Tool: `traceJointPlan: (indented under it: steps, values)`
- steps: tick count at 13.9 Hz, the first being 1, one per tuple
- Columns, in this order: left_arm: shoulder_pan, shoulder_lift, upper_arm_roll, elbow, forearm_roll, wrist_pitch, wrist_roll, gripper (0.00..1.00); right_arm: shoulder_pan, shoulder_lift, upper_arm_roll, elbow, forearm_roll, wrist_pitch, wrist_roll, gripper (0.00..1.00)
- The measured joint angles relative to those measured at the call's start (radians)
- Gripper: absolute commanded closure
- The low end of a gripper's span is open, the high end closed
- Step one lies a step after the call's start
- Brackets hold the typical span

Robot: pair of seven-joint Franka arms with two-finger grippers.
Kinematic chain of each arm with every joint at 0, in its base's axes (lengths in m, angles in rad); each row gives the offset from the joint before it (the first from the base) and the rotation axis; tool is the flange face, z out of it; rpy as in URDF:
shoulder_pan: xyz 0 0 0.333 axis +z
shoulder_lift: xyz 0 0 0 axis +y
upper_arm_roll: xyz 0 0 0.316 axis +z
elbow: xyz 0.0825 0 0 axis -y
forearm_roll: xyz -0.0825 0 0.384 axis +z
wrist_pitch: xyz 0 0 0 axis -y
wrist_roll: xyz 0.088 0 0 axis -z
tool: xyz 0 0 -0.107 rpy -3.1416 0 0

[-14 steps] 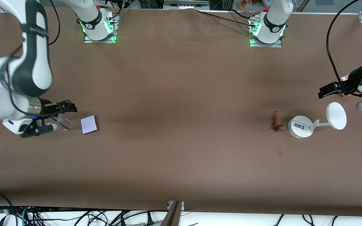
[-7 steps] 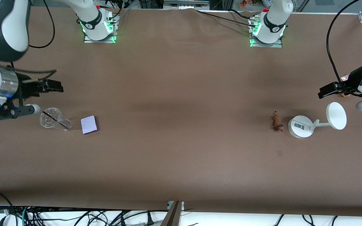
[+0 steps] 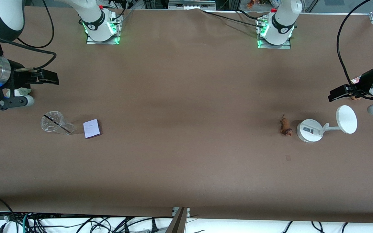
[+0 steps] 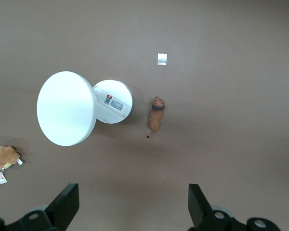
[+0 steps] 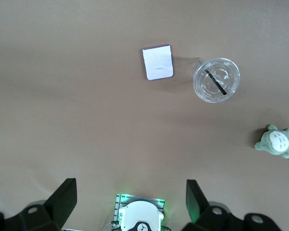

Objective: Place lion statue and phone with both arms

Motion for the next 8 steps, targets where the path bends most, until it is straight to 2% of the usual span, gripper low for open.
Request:
traceJointPlan:
  steps: [6, 8]
  values:
    - [0.000, 0.000, 0.000, 0.000, 0.000, 0.000, 0.000, 0.00, -0.001, 0.000, -0.001, 0.000, -0.007, -0.035, 0.002, 0.00]
    - [0.000, 0.000, 0.000, 0.000, 0.000, 0.000, 0.000, 0.00, -0.036, -0.009, 0.033, 0.000, -0.010, -0.036, 0.002, 0.00]
